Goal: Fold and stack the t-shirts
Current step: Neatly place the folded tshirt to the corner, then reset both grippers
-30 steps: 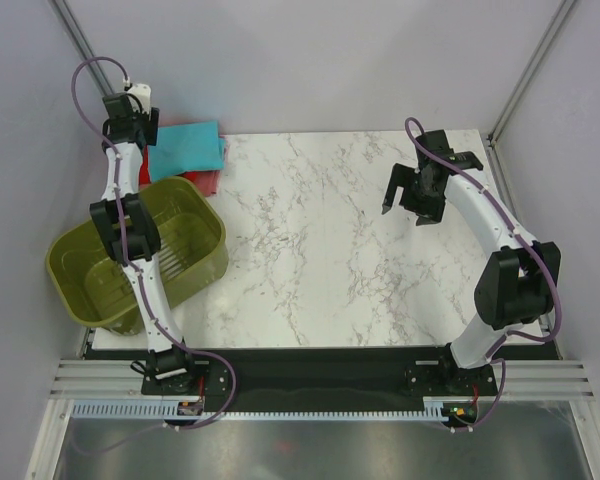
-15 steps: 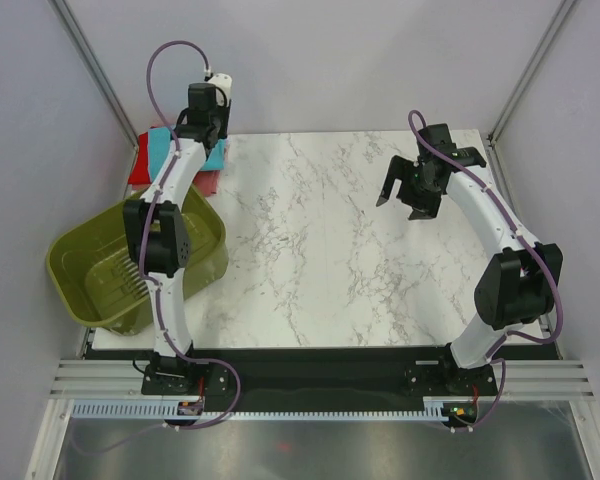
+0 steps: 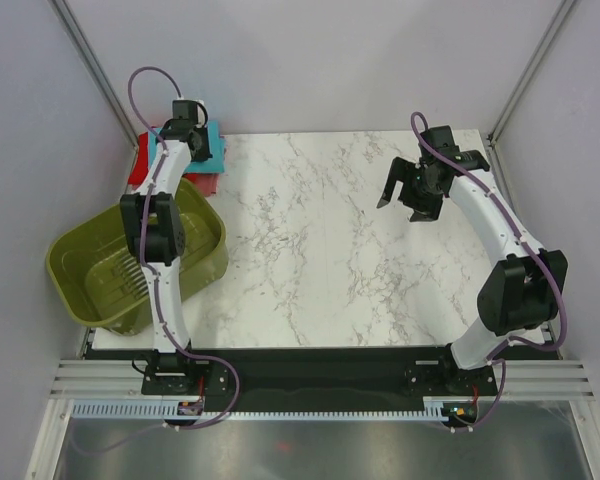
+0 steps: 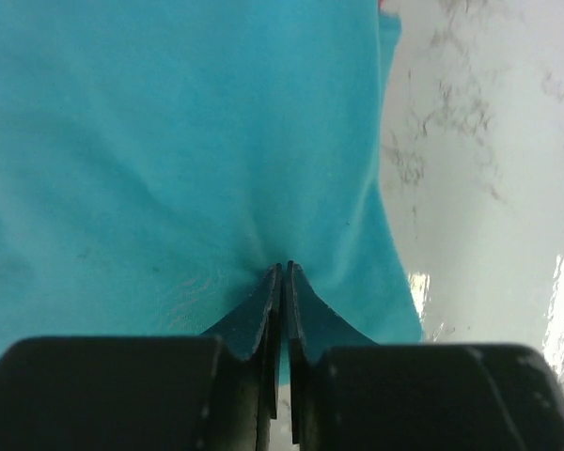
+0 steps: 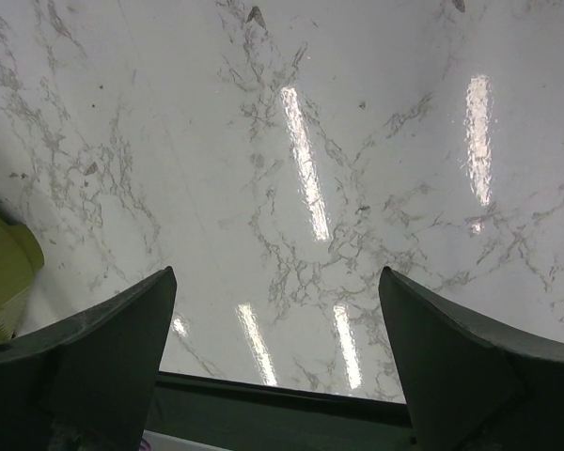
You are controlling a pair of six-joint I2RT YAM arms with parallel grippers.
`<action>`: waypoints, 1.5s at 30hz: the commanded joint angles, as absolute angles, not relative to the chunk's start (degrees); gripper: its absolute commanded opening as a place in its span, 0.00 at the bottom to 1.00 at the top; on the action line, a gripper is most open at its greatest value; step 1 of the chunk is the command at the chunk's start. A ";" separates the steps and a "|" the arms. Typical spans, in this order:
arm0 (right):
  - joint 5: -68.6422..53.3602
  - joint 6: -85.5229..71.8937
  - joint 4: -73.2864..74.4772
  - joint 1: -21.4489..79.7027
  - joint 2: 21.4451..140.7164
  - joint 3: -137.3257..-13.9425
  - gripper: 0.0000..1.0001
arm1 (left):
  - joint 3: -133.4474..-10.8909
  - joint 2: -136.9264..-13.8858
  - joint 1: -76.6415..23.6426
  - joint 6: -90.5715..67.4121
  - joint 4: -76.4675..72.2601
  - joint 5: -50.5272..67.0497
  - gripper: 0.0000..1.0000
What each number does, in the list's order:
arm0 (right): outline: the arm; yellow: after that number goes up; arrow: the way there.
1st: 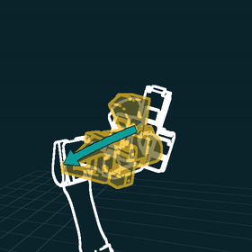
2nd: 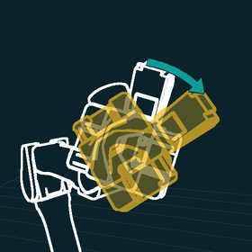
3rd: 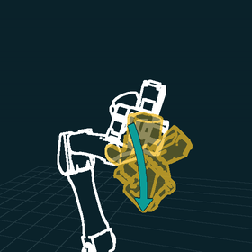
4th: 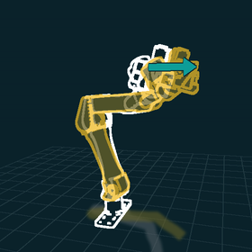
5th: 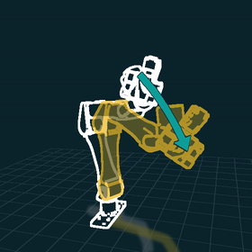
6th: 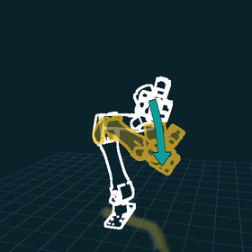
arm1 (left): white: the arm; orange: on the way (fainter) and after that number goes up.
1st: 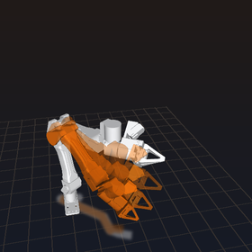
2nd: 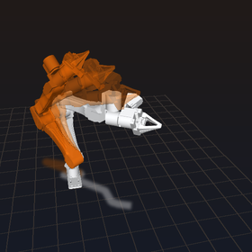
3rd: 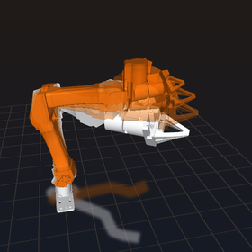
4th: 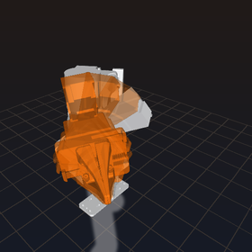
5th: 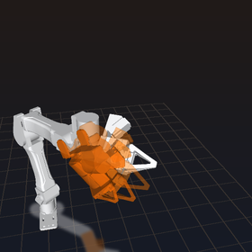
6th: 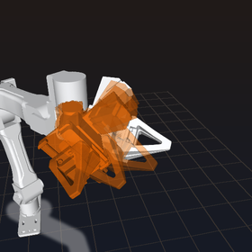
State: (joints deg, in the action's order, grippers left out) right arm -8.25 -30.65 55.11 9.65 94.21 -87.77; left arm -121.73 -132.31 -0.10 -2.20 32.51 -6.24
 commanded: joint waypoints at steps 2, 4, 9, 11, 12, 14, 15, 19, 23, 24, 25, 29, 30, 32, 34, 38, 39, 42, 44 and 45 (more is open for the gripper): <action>-8.88 -30.06 54.49 9.93 93.86 -88.50 0.97 | -121.11 -134.47 -1.14 -5.62 37.87 -5.18 0.10; -8.96 -30.06 54.49 9.84 94.30 -89.12 0.97 | -121.38 -135.79 -1.14 -5.89 39.54 -6.15 0.10; -9.23 -29.97 54.32 9.84 95.54 -90.70 0.97 | -121.29 -135.71 -1.58 -5.89 43.50 -8.87 0.10; -9.40 -29.97 54.40 9.93 95.89 -90.97 0.97 | -121.72 -135.18 -1.76 -5.28 43.77 -10.54 0.10; -9.49 -30.14 54.32 9.84 95.89 -91.14 0.97 | -122.16 -134.39 -1.93 -5.10 43.94 -11.16 0.12; -9.49 -30.15 54.32 9.84 95.98 -91.23 0.97 | -123.13 -133.51 -2.02 -5.01 44.38 -13.79 0.13; -9.58 -30.15 54.32 9.84 95.89 -91.14 0.97 | -123.31 -132.98 -2.02 -5.01 44.47 -14.49 0.15; -9.84 -30.41 54.23 9.93 95.54 -91.23 0.97 | -123.84 -129.56 -2.02 -5.36 44.56 -15.56 0.22; -10.37 -30.67 54.32 9.93 95.54 -91.76 0.97 | -123.84 -126.49 -1.93 -7.55 44.56 -16.00 0.24; -10.46 -30.76 54.32 9.84 95.54 -92.02 0.97 | -123.84 -126.04 -1.85 -8.43 44.56 -16.17 0.24; -10.46 -30.67 54.32 9.93 95.54 -92.20 0.97 | -123.92 -125.60 -1.85 -11.40 44.65 -15.56 0.24; -10.20 -31.55 54.40 9.84 95.45 -93.77 0.98 | -123.05 -122.53 -2.54 -18.53 44.56 -0.39 0.29; -10.11 -31.73 54.40 9.93 95.54 -94.30 0.98 | -123.05 -121.74 -3.16 -19.68 44.56 2.52 0.29; -9.93 -32.08 54.32 9.84 95.36 -96.23 0.98 | -122.96 -120.85 -6.13 -19.43 44.65 6.41 0.33; -9.58 -32.43 53.97 9.93 95.36 -97.38 0.98 | -121.56 -118.40 -8.25 -18.81 44.56 9.29 0.35; -10.11 -32.43 53.79 9.93 95.54 -99.58 0.98 | -116.99 -111.81 -11.77 -22.32 43.95 16.60 0.39; -9.85 -32.43 53.70 10.02 95.19 -99.58 0.98 | -115.94 -110.40 -12.21 -23.02 43.08 17.66 0.40; -8.27 -32.96 53.00 10.02 92.82 -99.05 0.98 | -111.02 -103.64 -13.53 -23.81 41.67 19.86 0.45; -7.38 -32.87 51.95 9.93 90.62 -98.79 0.98 | -107.07 -99.07 -13.80 -24.96 40.35 22.93 0.59; -7.38 -32.87 51.51 9.84 89.83 -98.70 0.98 | -105.66 -97.75 -14.06 -25.22 39.82 23.72 0.73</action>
